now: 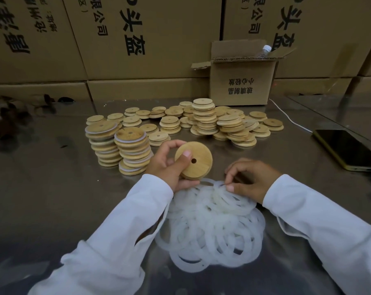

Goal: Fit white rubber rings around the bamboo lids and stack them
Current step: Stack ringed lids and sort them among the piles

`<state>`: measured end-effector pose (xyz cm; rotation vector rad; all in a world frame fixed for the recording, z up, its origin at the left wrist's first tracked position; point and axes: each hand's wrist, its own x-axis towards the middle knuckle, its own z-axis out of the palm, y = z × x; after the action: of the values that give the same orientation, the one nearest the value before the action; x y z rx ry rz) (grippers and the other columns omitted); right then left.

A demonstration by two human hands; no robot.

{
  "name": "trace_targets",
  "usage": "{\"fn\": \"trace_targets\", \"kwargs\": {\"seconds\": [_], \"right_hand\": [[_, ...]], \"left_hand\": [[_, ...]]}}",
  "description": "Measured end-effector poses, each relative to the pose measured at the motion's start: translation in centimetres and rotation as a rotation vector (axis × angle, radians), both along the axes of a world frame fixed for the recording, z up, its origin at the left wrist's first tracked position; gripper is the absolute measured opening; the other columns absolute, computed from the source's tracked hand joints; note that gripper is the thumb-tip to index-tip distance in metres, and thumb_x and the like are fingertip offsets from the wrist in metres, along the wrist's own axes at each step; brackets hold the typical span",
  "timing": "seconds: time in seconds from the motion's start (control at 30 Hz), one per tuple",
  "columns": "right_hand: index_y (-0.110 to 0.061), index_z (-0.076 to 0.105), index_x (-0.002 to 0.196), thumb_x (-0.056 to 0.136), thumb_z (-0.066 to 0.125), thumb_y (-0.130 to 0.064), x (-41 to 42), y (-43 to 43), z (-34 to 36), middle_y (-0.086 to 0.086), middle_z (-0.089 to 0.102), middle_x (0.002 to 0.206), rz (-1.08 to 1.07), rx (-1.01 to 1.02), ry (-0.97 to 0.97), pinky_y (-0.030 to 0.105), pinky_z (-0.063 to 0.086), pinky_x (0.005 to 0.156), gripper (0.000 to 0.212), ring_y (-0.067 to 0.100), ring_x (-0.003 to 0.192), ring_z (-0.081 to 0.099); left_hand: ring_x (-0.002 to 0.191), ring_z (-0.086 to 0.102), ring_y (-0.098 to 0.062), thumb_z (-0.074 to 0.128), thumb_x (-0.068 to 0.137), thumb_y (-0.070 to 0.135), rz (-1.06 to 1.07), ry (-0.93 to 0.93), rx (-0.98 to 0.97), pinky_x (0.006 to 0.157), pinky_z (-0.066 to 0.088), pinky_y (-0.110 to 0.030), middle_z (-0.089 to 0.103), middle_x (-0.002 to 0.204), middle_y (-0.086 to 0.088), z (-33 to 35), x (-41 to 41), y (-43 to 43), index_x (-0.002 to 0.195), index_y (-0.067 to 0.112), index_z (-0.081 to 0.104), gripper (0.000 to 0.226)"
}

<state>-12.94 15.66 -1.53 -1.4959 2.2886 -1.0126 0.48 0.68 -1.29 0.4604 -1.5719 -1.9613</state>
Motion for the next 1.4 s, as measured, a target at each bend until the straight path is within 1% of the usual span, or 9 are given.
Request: {"fn": "trace_targets", "kwargs": {"seconds": [0.1,0.23,0.4,0.6,0.8,0.97,1.1,1.27,1.4], "right_hand": [[-0.024,0.062,0.066,0.077,0.070,-0.009,0.3,0.2,0.6,0.000,0.061,0.099,-0.007,-0.090,-0.071,0.003,0.036,0.080,0.020,0.011,0.096,0.057],[-0.017,0.065,0.071,0.078,0.067,-0.006,1.0,0.4,1.8,-0.003,0.067,0.083,0.019,-0.338,-0.271,0.017,0.047,0.082,0.013,0.009,0.083,0.062],[-0.015,0.064,0.072,0.077,0.065,0.000,2.4,-0.4,2.0,-0.011,0.065,0.063,-0.006,-0.566,-0.389,0.013,0.047,0.065,0.016,0.002,0.064,0.059],[-0.017,0.066,0.070,0.078,0.066,-0.003,3.0,-0.9,1.9,-0.007,0.067,0.060,-0.090,-0.577,-0.468,0.013,0.049,0.063,0.016,0.003,0.060,0.061],[-0.017,0.066,0.067,0.078,0.066,-0.002,3.4,-1.2,1.7,-0.001,0.063,0.060,-0.164,-0.593,-0.467,0.013,0.049,0.060,0.019,0.004,0.056,0.059],[-0.023,0.064,0.070,0.079,0.068,-0.010,3.7,-1.1,1.3,-0.001,0.062,0.066,-0.193,-0.566,-0.225,0.020,0.048,0.066,0.016,0.006,0.063,0.055],[-0.026,0.065,0.069,0.077,0.070,-0.013,3.8,-1.0,1.3,-0.001,0.066,0.072,-0.226,-0.609,-0.130,0.015,0.048,0.068,0.016,0.003,0.066,0.056],[-0.018,0.067,0.067,0.075,0.072,-0.009,3.6,-1.1,1.6,-0.007,0.066,0.064,-0.208,-0.634,-0.292,0.014,0.049,0.064,0.013,0.005,0.064,0.058],[-0.016,0.068,0.067,0.075,0.071,-0.008,3.3,-1.1,1.7,-0.012,0.065,0.059,-0.204,-0.634,-0.367,0.011,0.048,0.060,0.012,0.000,0.060,0.058]], "left_hand": [[0.093,0.064,-0.033,0.057,0.088,0.016,-0.001,0.002,-0.001,0.056,0.058,-0.035,0.064,0.090,-0.006,-0.1,-0.1,0.0,0.090,0.027,0.055,0.012],[0.089,0.063,-0.033,0.057,0.088,0.014,-0.022,0.008,0.000,0.055,0.059,-0.037,0.065,0.087,-0.005,-0.1,-0.2,0.1,0.091,0.024,0.055,0.011],[0.091,0.063,-0.033,0.056,0.088,0.013,-0.067,-0.028,-0.022,0.054,0.058,-0.034,0.067,0.091,-0.008,0.0,-0.2,0.8,0.092,0.020,0.060,0.009],[0.076,0.068,-0.027,0.048,0.091,0.034,-0.100,-0.070,0.116,0.055,0.058,-0.040,0.068,0.087,-0.013,0.8,-0.3,1.5,0.087,0.016,0.066,0.025],[0.082,0.068,-0.022,0.052,0.089,0.024,-0.166,-0.059,-0.109,0.060,0.058,-0.031,0.068,0.092,-0.011,0.1,0.1,2.0,0.101,0.013,0.064,0.020],[0.087,0.067,-0.025,0.047,0.093,0.024,-0.153,-0.051,-0.145,0.063,0.059,-0.033,0.067,0.094,-0.012,0.1,0.0,2.1,0.093,0.019,0.066,0.019],[0.089,0.068,-0.026,0.048,0.091,0.025,-0.153,-0.028,-0.184,0.064,0.059,-0.035,0.068,0.096,-0.013,0.0,0.1,2.0,0.095,0.019,0.066,0.019],[0.075,0.069,-0.020,0.057,0.086,0.016,-0.072,0.003,-0.332,0.063,0.059,-0.039,0.070,0.082,-0.006,0.0,0.2,2.0,0.094,0.019,0.065,0.012],[0.077,0.068,-0.018,0.060,0.083,0.013,-0.034,0.023,-0.475,0.073,0.058,-0.042,0.071,0.080,0.000,0.3,0.2,1.7,0.092,0.021,0.065,0.013]]}}
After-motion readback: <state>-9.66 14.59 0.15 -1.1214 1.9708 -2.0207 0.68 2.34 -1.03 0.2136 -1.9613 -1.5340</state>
